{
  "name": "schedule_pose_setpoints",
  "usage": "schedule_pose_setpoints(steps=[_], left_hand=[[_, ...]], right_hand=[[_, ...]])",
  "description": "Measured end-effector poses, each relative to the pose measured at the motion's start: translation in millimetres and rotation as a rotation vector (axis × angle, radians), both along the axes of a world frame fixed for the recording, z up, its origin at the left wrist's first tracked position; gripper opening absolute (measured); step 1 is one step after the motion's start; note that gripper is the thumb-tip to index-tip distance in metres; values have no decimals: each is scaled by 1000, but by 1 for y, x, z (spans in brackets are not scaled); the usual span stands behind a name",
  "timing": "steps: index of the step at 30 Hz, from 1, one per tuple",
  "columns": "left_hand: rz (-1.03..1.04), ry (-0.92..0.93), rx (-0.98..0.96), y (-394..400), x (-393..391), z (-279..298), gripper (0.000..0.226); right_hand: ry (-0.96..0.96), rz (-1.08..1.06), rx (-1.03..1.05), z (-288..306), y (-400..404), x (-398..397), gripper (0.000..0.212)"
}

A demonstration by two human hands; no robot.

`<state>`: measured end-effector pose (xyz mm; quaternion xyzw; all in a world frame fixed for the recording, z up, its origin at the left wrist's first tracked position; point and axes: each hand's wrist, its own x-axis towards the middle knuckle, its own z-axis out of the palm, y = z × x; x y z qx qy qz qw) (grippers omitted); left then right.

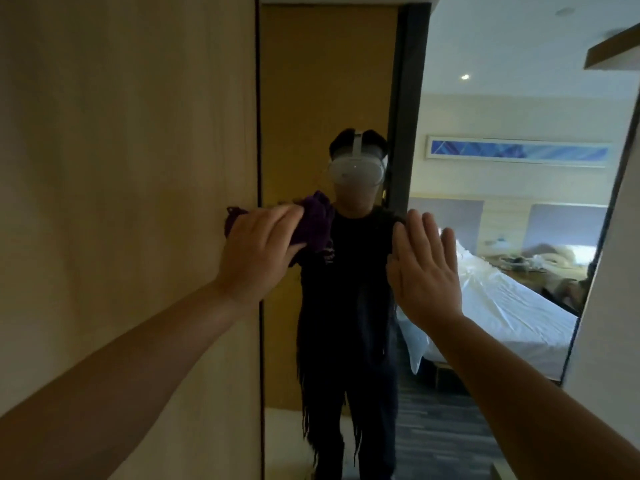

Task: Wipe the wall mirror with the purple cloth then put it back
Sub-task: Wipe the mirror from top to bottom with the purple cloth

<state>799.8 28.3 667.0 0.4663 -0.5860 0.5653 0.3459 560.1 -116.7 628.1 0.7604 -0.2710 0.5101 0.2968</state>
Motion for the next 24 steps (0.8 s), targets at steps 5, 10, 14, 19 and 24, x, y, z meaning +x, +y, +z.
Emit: schedule_pose_setpoints(steps=[5,10,14,19,24], left_hand=[[56,-54,-111,-17,18,39,50],[25,-149,-87,-44,-3,69,49],[137,-126,50,-53,-10,61,56],[128,-165,138,-43,-1,-24,59],[130,-205,261,-37,9,-176,62]], right_hand=[[-23,-44,-100,-6,-16,6,53],[-39,-51,-158,-7,-22,7,53],[-50,-27,-190,-8,-25,7,53],[-71,-3,-206,-10,-27,7,51],[-83,-7,-213,-10,-26,7,51]])
